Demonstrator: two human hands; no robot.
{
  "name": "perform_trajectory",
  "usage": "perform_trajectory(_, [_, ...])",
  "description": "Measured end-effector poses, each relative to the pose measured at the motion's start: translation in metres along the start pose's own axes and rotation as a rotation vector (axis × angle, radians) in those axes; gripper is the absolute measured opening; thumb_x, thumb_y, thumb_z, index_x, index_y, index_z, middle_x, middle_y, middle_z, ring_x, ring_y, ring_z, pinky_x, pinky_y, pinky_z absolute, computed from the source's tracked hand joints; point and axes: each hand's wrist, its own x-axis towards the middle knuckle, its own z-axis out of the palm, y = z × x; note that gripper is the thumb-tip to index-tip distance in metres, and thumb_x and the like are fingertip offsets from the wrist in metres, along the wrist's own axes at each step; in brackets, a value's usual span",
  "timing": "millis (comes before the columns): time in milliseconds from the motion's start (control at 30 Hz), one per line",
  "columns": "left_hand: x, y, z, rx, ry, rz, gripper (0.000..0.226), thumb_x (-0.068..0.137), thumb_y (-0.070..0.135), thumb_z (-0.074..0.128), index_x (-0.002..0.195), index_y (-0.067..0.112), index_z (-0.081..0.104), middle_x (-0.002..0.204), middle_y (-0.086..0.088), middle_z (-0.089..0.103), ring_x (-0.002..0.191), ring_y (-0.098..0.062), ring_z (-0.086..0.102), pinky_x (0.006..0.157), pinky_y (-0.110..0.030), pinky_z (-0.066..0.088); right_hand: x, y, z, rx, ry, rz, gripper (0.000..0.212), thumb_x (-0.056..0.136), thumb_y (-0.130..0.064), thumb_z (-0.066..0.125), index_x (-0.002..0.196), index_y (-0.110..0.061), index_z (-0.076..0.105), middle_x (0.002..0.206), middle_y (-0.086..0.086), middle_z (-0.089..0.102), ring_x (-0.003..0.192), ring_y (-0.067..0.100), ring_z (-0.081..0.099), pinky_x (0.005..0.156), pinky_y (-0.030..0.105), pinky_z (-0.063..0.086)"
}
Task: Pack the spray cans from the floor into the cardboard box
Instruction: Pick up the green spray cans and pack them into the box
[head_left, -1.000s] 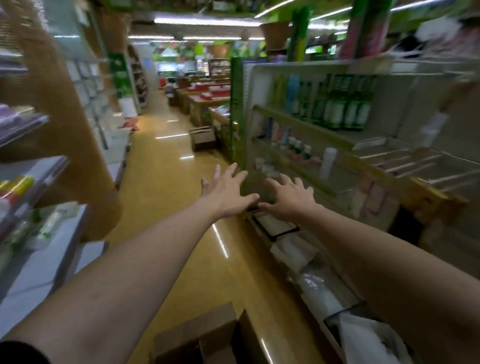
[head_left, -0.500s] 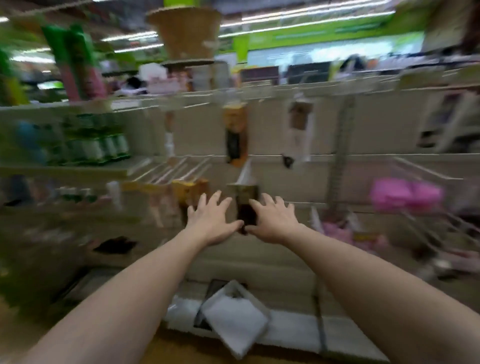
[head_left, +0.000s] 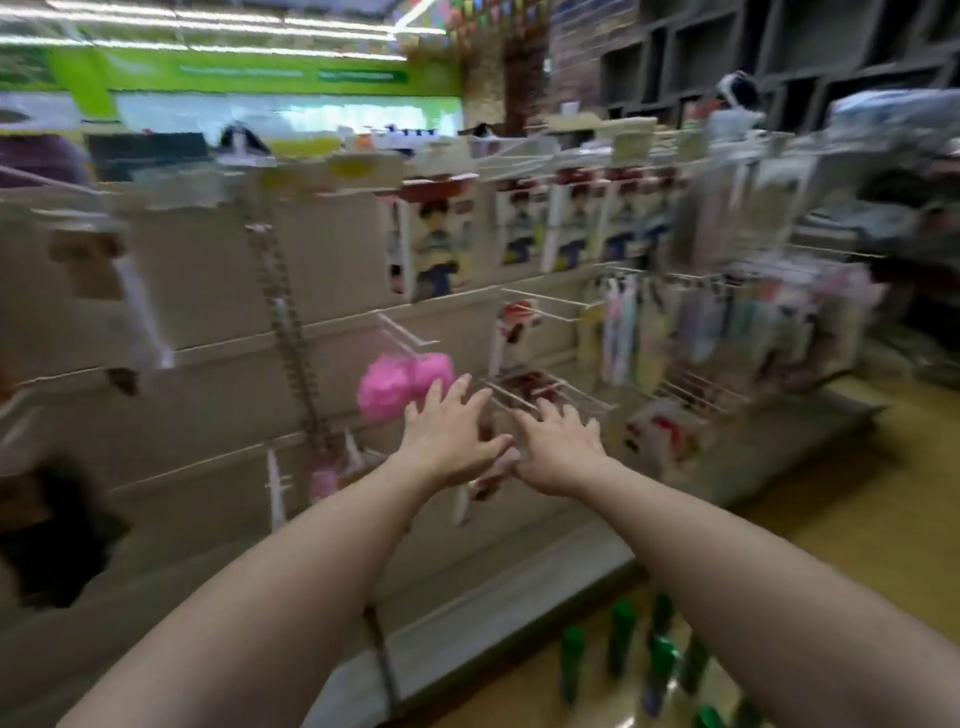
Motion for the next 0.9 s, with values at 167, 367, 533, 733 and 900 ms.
perform_trajectory(167, [0.055,0.106,0.038,-0.054,-0.061,0.183,0.081,0.089,0.071,0.049,0.158,0.034,0.027,0.169,0.0,0.013,0.154,-0.036,0.007,0.119,-0.062,0.018,-0.017,0.114,0.0,-0.011,-0.022,0.212,0.075,0.089,-0.059,0.058,0.152,-0.032,0.029,0.161,0.009,0.024,0.144,0.04,0.025,0.112,0.061,0.026])
perform_trajectory(367, [0.101,0.196,0.077,-0.095,-0.139,0.389,0.081,0.091,0.072,0.046,0.158,0.032,0.025,0.17,-0.002,0.012,0.155,-0.037,0.007,0.121,-0.063,0.016,-0.045,0.201,0.032,0.078,-0.126,0.427,0.078,0.092,-0.059,0.059,0.157,-0.034,0.024,0.163,0.01,0.023,0.148,0.04,0.021,0.116,0.062,0.022])
perform_trajectory(533, [0.139,0.238,0.126,-0.165,-0.23,0.451,0.078,0.094,0.069,0.047,0.159,0.032,0.025,0.17,-0.001,0.011,0.155,-0.034,0.005,0.122,-0.063,0.014,-0.051,0.251,0.065,0.104,-0.221,0.569,0.076,0.092,-0.059,0.058,0.156,-0.03,0.027,0.163,0.01,0.023,0.147,0.04,0.023,0.115,0.062,0.024])
perform_trajectory(733, [0.192,0.254,0.223,-0.112,-0.446,0.542,0.079,0.092,0.07,0.047,0.159,0.035,0.022,0.169,0.0,0.011,0.155,-0.033,0.006,0.122,-0.061,0.015,-0.019,0.299,0.107,0.088,-0.261,0.769,0.077,0.09,-0.064,0.056,0.155,-0.031,0.03,0.16,0.009,0.029,0.143,0.036,0.029,0.11,0.058,0.03])
perform_trajectory(900, [0.216,0.243,0.311,-0.051,-0.596,0.535,0.08,0.094,0.07,0.046,0.159,0.03,0.023,0.169,-0.002,0.013,0.154,-0.034,0.011,0.122,-0.058,0.018,-0.004,0.32,0.188,0.158,-0.341,0.848,0.077,0.09,-0.063,0.057,0.154,-0.03,0.031,0.158,0.01,0.031,0.141,0.037,0.031,0.107,0.056,0.033])
